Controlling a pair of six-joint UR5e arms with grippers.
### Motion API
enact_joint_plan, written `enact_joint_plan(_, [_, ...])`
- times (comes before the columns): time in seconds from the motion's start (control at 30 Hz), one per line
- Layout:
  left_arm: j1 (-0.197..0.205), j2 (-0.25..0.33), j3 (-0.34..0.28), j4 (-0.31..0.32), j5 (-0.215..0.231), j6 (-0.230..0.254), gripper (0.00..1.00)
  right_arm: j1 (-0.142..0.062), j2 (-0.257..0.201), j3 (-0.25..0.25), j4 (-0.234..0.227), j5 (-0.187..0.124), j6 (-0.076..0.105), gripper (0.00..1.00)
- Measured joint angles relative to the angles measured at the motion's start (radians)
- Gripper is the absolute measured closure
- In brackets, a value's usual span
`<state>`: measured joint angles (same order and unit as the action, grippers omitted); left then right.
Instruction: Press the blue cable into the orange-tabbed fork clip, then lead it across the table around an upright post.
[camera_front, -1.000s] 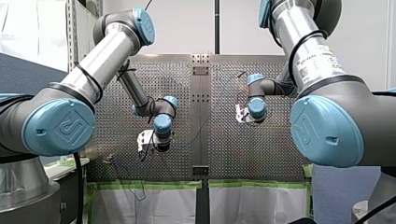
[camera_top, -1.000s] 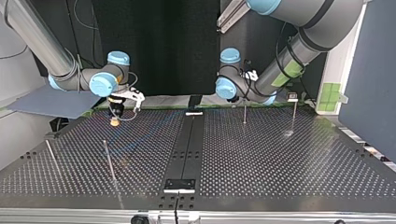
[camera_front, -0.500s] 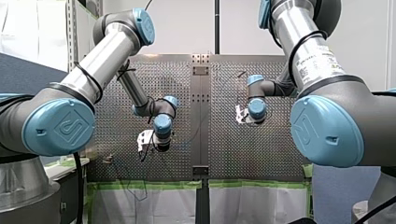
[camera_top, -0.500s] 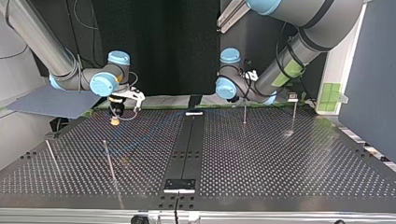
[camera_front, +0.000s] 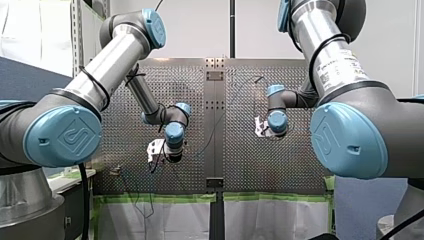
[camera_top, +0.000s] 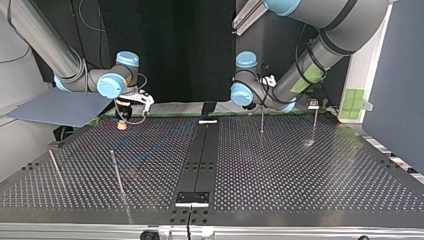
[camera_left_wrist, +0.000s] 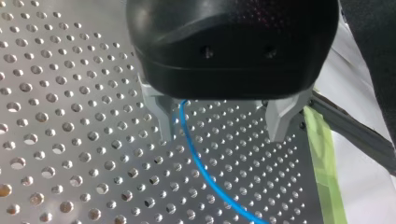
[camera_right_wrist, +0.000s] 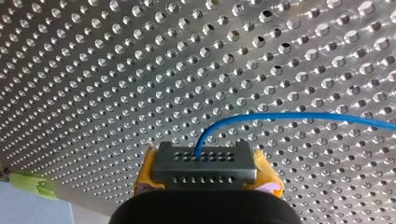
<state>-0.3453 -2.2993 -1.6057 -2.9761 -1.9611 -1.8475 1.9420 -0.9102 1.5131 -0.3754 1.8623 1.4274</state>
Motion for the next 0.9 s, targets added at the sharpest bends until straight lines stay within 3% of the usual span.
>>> enact_joint_plan(0.37, [-0.003,0.0,0.0,0.0,0.0,0.005,0.05,-0.01,0.055,0.013,-0.008,0.008,0.002,1.0])
enact_joint_plan(0.57, [-0.004,0.0,0.0,0.0,0.0,0.006,0.05,-0.022,0.061,0.028,-0.039,0.007,0.004,1.0])
enact_joint_plan(0.9, [-0.004,0.0,0.0,0.0,0.0,0.008,0.05,-0.027,0.073,0.029,-0.046,0.006,0.003,1.0])
